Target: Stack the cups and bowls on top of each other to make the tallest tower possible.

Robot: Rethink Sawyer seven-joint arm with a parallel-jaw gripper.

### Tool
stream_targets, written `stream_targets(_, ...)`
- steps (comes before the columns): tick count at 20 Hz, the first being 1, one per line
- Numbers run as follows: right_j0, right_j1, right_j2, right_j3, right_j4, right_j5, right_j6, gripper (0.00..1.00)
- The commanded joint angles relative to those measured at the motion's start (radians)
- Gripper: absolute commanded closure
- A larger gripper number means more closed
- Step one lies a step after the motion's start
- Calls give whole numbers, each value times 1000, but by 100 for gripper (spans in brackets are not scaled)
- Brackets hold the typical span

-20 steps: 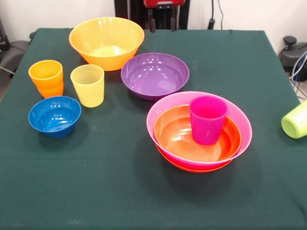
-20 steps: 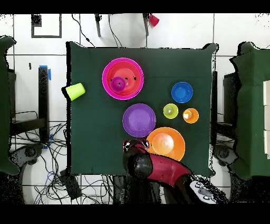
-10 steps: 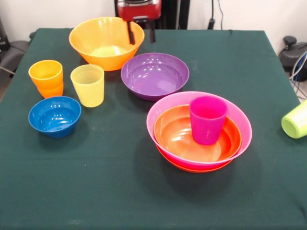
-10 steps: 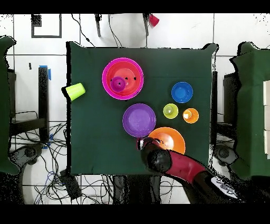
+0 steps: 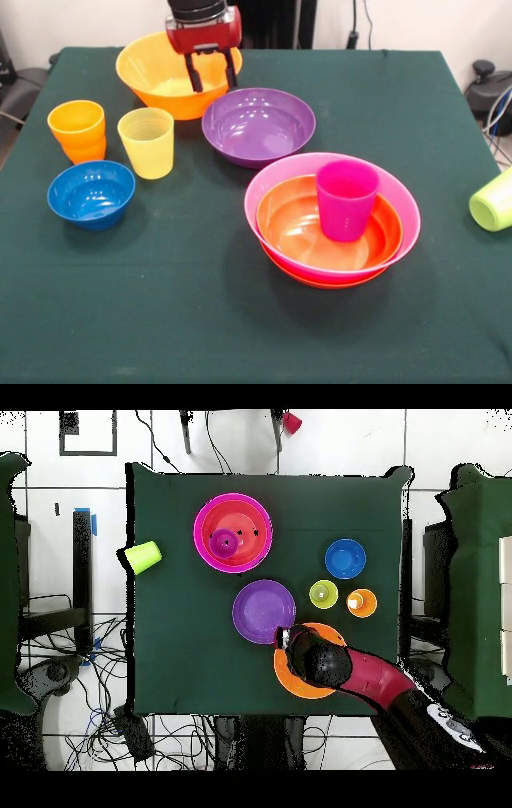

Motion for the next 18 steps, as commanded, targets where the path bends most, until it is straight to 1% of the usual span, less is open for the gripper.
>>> stream_targets(1, 3, 62, 160, -152, -51, 137, -67, 0)
stream_targets(6, -17, 58, 196, -145, -60, 151, -60, 0)
stream_targets(12, -24, -16, 233, -127, -29, 238, -50, 0)
stream_targets(15, -23, -58, 246, -139, -14, 291, -49, 0)
stream_targets(18, -6, -75, 246, -156, -6, 319, -29, 0)
